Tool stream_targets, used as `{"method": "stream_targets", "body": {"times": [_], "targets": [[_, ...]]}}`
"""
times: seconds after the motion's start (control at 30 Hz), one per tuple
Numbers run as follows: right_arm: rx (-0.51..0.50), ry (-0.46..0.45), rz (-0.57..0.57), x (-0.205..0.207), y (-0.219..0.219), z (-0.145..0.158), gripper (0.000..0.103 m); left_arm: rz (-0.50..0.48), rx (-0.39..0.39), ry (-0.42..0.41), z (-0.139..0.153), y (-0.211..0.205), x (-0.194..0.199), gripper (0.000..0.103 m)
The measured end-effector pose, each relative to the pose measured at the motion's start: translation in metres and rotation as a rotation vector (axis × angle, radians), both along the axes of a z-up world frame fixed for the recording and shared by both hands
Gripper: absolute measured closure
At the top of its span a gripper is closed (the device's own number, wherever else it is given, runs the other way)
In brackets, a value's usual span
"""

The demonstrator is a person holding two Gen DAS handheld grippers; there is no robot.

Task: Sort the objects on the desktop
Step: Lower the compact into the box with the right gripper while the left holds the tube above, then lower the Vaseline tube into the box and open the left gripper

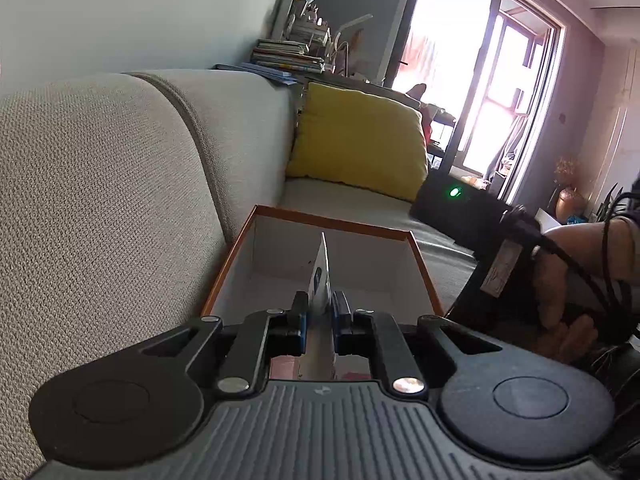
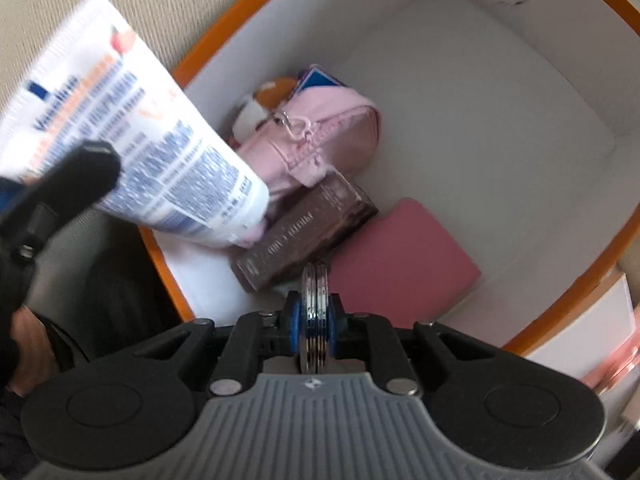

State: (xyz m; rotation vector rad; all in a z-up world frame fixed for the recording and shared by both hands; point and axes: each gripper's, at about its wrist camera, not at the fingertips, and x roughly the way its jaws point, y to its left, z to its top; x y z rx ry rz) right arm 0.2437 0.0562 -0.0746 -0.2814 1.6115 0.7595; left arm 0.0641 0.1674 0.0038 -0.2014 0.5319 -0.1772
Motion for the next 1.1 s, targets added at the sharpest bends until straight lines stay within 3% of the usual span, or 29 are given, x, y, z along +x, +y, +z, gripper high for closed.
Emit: {"method": "stream_targets", "body": {"times": [0.23, 0.43, 0.53, 0.77, 0.87, 0.93, 1.1], "targets": [[-0.093, -0.125, 0.184, -0.007, 0.015, -0.001, 0.070, -0.002, 0.005, 0.009, 0.001, -0.002, -0.001, 0.090], [-0.086, -0.071, 0.305, -0.017, 0.027, -0.017, 0.068, -0.016, 0.006, 0.005, 0.006, -0.005, 0.002, 0.090], [-0.076, -0.101, 0.381, -0.029, 0.033, -0.020, 0.069, -0.024, 0.005, 0.008, 0.006, -0.007, 0.003, 0.090], [-0.040, -0.164, 0.343, -0.021, 0.020, -0.001, 0.070, -0.048, -0.006, 0.021, 0.006, -0.008, 0.015, 0.090], [-0.010, -0.241, 0.312, -0.017, 0.014, 0.018, 0.070, -0.059, -0.008, 0.027, 0.003, -0.012, 0.017, 0.090], [-0.029, -0.312, 0.300, -0.010, 0.015, 0.025, 0.070, -0.055, -0.012, 0.030, 0.002, -0.013, 0.020, 0.090], [-0.137, -0.356, 0.316, 0.006, 0.030, 0.005, 0.071, -0.033, -0.023, 0.036, 0.000, -0.012, 0.020, 0.090]]}}
